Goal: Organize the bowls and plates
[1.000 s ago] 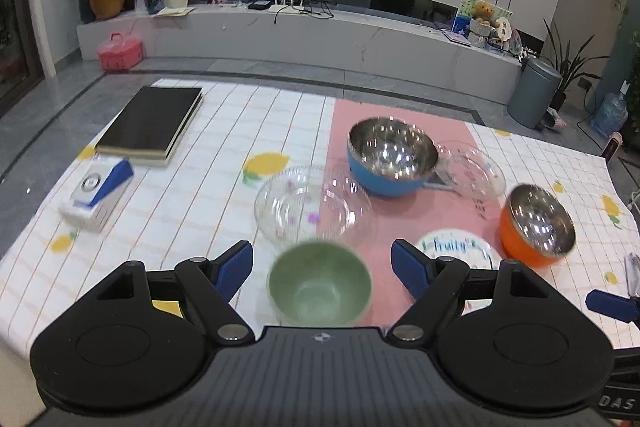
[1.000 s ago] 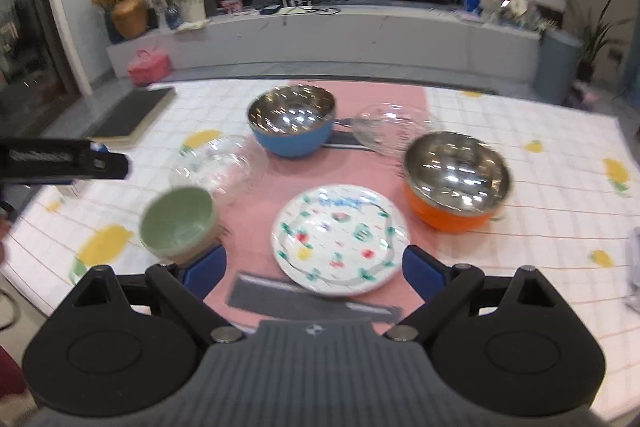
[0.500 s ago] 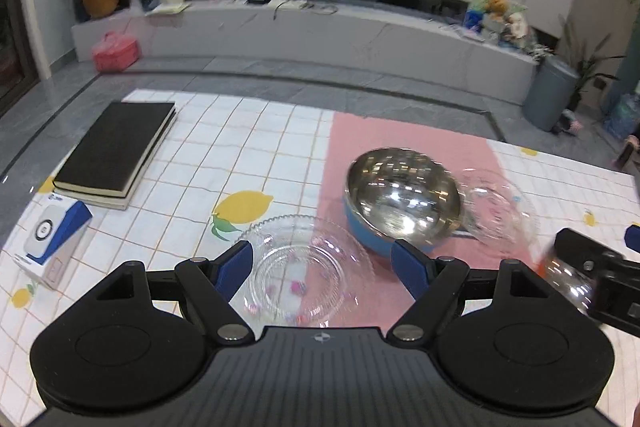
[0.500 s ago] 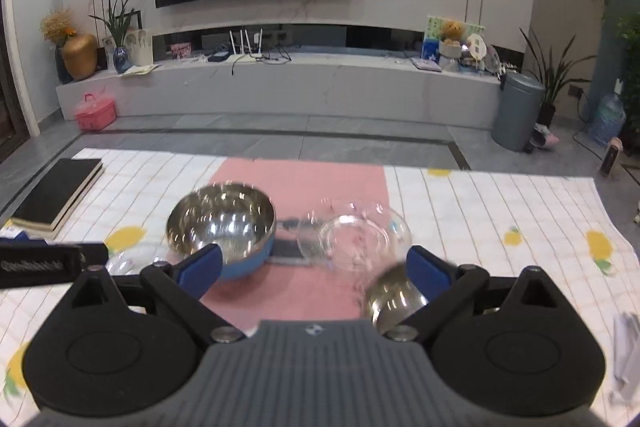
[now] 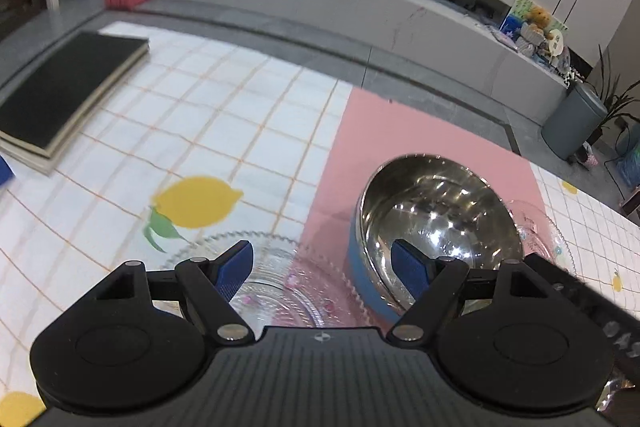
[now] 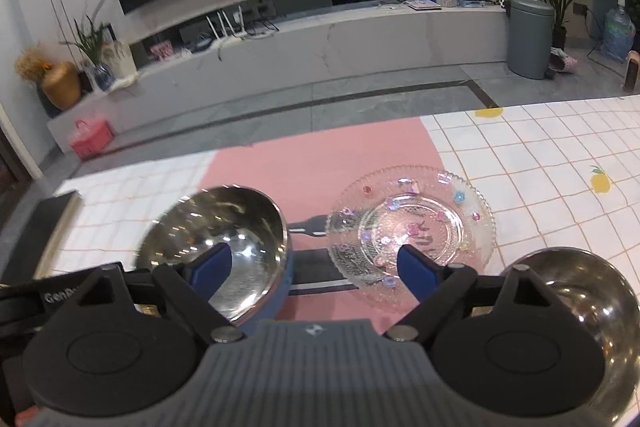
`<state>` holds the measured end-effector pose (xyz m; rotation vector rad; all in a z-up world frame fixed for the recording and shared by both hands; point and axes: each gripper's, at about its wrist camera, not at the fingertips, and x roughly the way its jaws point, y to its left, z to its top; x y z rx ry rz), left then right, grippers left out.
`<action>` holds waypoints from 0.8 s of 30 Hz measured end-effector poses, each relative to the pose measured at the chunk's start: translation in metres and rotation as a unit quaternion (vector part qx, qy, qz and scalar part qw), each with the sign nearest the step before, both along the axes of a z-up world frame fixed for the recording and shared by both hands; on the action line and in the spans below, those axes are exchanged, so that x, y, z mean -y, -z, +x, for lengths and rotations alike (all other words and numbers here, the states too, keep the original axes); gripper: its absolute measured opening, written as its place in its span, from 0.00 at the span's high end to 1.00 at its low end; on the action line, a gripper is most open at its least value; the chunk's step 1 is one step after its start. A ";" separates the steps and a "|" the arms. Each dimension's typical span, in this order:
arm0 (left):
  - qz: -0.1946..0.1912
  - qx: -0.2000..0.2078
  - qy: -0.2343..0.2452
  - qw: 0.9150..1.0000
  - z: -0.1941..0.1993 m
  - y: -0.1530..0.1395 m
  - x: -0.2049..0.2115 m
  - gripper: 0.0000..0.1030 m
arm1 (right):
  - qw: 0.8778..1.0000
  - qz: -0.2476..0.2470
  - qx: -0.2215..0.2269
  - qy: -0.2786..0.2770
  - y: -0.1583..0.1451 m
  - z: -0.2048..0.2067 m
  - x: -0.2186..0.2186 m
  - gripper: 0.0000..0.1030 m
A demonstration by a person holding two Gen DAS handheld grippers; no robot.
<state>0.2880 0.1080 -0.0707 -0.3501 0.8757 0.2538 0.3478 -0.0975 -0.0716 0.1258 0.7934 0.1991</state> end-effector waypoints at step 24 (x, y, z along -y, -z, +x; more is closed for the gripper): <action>0.058 -0.045 0.071 0.995 0.020 0.007 0.040 0.83 | 0.998 0.043 -0.045 -0.025 0.012 0.010 -0.015 0.88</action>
